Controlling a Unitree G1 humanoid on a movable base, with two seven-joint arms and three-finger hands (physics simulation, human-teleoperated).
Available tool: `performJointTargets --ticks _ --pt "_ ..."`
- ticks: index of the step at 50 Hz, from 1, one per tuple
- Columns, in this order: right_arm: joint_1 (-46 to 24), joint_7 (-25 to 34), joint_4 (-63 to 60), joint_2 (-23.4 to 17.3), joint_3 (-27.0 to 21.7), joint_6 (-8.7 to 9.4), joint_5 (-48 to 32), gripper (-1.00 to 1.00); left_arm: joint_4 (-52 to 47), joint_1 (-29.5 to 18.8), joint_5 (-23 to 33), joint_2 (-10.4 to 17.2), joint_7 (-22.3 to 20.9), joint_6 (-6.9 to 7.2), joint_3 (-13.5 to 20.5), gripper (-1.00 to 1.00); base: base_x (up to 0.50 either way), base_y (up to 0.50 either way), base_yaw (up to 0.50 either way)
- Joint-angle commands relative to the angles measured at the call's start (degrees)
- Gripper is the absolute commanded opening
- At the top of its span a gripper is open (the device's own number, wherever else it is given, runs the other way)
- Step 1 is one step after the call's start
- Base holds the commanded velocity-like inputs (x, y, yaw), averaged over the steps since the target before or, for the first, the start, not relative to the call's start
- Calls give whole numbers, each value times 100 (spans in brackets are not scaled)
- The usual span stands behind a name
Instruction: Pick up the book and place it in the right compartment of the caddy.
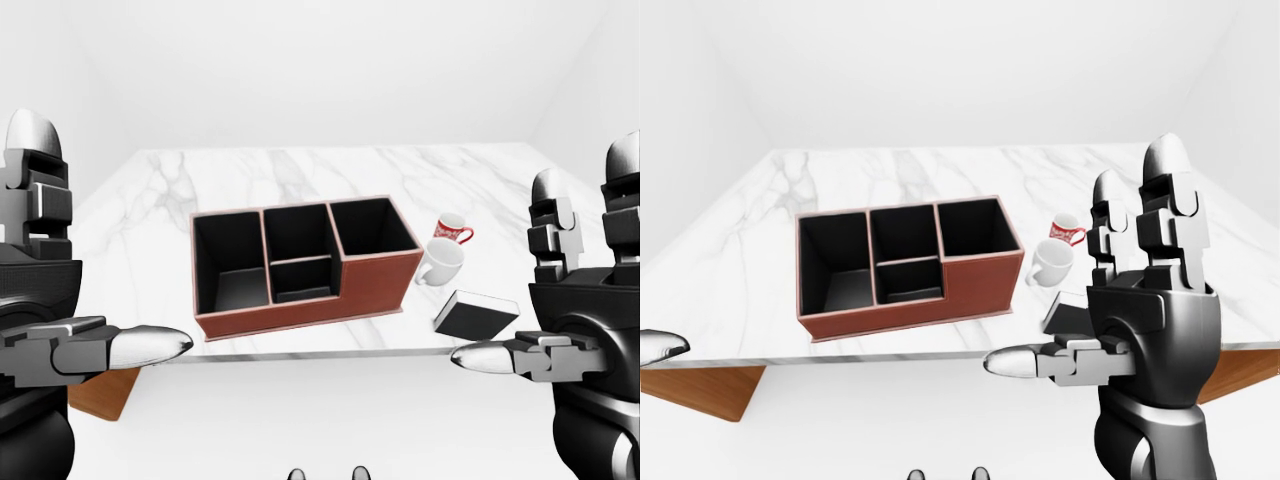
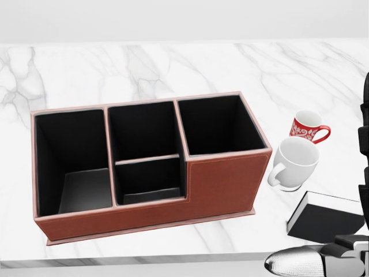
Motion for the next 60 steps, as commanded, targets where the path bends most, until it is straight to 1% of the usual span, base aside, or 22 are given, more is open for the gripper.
performJointTargets --ticks 1,9,18,20,23,25,26,28,30,31,32,34,35,37,40,41,42,43,47,50,54,60 --pt "7 50 -2 35 -9 0 -29 100 -1 -32 8 -63 0 0 -4 100 35 0 0" --pt "-18 -129 -2 -191 -56 0 175 100 -1 -21 -73 9 0 0 53 100 35 0 0" --pt "-76 33 -2 -32 -301 0 127 100 -1 -51 -138 20 0 0 113 100 31 0 0" --pt "-156 123 -2 -207 -420 0 137 100 -1 -53 -128 7 0 0 108 100 0 0 0" --pt "-868 86 -3 -930 -1192 0 1064 100 -1 -53 -71 -30 0 0 65 100 0 0 0" --pt "-1177 40 -3 -1368 -1463 0 1497 100 -1 -47 -80 -3 0 0 75 100 0 0 0" --pt "-1291 34 -3 -1510 -1537 0 1597 100 -1 -47 -85 -3 0 0 78 100 0 0 0" --pt "-1704 21 -3 -1779 -1991 0 2136 100 -1 -68 -53 -35 0 0 50 100 0 0 0" --pt "-1984 329 -3 -1878 -2227 0 2128 100 -1 -32 -53 -8 0 0 42 100 0 0 0" --pt "-2011 598 -3 -1893 -2224 0 1817 100 -1 -18 -66 8 0 0 50 100 0 0 0" --pt "-2006 1142 -3 -1899 -2159 0 1368 100 -1 13 -94 20 0 0 93 100 0 0 0" --pt "-2081 2099 -3 -1651 -2185 0 277 100 -1 12 -155 31 0 0 174 100 0 0 0" --pt "-1987 2976 33 -1721 -2326 0 -381 100 -1 34 -243 93 0 0 279 100 0 0 0" --pt "-2093 4081 137 -1575 -2471 0 -1512 100 -1 34 -255 124 0 0 280 100 0 0 0" --pt "-2199 5538 298 -1292 -2641 0 -2687 100 -1 16 -125 65 0 0 154 100 0 0 0" --pt "-1942 6194 399 -1344 -2778 0 -3115 100 -1 24 -138 80 0 0 168 100 0 0 0" --pt "-1925 6367 401 -1182 -2826 0 -3415 100 -1 29 -149 85 0 0 181 100 0 0 0" --pt "-1275 6367 611 -1169 -3189 0 -3884 100 -1 15 -99 73 0 0 131 100 0 0 0" --pt "-649 6367 629 -219 -3671 0 -5419 100 -1 38 -45 122 0 0 48 100 0 0 0" --pt "-808 6367 723 274 -4152 0 -5924 100 -1 39 -62 126 0 0 62 100 0 0 0" --pt "-780 6367 1152 506 -4646 0 -6201 100 -1 45 -50 129 0 0 58 100 0 0 0" --pt "-768 6367 1712 473 -5075 0 -6335 100 -1 26 -48 107 0 0 62 100 0 0 0"
